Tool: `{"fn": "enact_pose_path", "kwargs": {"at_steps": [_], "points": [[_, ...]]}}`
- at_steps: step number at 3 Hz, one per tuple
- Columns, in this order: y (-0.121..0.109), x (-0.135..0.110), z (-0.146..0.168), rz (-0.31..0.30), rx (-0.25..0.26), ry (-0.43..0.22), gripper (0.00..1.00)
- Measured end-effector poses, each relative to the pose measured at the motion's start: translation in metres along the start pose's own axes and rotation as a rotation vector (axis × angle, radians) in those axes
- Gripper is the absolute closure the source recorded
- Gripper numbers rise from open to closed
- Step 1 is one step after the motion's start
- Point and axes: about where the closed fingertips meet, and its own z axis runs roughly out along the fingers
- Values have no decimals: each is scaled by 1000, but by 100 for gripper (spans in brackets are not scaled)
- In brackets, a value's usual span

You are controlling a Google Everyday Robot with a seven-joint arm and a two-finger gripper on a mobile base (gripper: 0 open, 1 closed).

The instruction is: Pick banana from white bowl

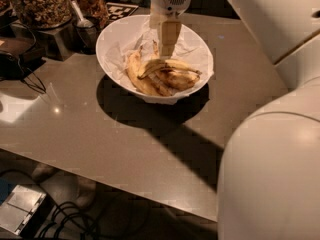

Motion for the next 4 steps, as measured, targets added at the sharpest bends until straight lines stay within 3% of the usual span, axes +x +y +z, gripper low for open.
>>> {"fn": "enact_pose_path", "kwargs": {"at_steps": [1, 3, 4], "points": [[-6, -3, 16, -17, -25, 10, 36], [7, 7, 48, -3, -99, 22, 51], [6, 12, 51, -7, -106, 38, 50]]}}
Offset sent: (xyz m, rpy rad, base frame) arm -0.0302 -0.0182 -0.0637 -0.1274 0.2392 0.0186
